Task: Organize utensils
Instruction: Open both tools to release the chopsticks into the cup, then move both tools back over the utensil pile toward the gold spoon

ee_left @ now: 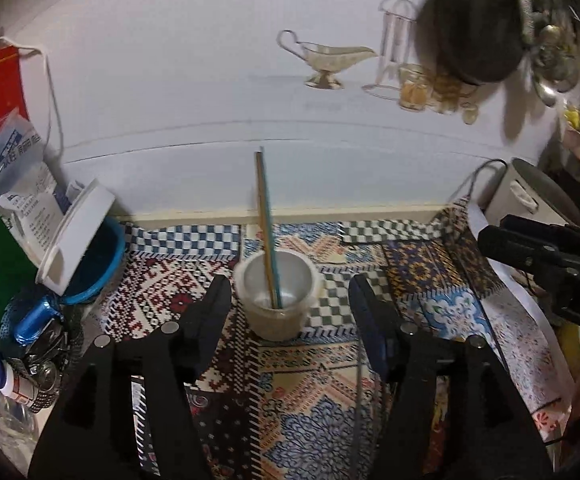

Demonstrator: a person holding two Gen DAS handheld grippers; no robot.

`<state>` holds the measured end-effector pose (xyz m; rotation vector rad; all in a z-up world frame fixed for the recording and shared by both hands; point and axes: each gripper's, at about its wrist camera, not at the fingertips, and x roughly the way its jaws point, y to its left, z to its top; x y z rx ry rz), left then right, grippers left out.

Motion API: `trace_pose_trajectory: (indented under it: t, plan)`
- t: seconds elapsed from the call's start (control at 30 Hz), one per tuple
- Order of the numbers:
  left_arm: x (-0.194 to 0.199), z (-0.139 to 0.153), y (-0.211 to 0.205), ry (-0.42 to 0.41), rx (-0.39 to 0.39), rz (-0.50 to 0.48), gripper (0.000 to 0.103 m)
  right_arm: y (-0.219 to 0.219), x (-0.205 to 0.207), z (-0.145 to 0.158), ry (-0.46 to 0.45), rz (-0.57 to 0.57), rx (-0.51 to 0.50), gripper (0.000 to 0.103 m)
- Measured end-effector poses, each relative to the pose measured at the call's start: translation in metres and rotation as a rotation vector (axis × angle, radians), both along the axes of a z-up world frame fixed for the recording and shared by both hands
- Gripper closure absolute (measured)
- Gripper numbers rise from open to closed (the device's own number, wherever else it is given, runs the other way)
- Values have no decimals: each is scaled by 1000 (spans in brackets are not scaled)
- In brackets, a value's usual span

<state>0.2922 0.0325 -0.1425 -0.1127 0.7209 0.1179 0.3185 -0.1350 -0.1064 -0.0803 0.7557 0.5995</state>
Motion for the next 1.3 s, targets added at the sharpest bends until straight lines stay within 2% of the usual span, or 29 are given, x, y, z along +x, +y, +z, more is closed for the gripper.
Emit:
trace_pose_trajectory:
  t: [0.23,0.4,0.63,0.87,1.1,1.3]
  plan:
    - [2,-16,-28,55,-17,-73,41,-41,-13,-11,32,-102,-13,59]
    - [6,-45,-45,130,-21,-112,41,-70,-16,-33,98,-178,-34,58]
    - [14,-98,-69,267,-17,-158,41,-101,-16,-89,255,-264,-83,58]
    - [22,-139,-87,378,-34,-208,42,-109,-19,-149,414,-268,-101,58]
    - [30,-156,-100,435,-73,-270,69,-92,-14,-182,473,-235,-105,58]
    - [38,-161,-108,453,-87,-318,89,-66,-14,-192,441,-181,-173,61]
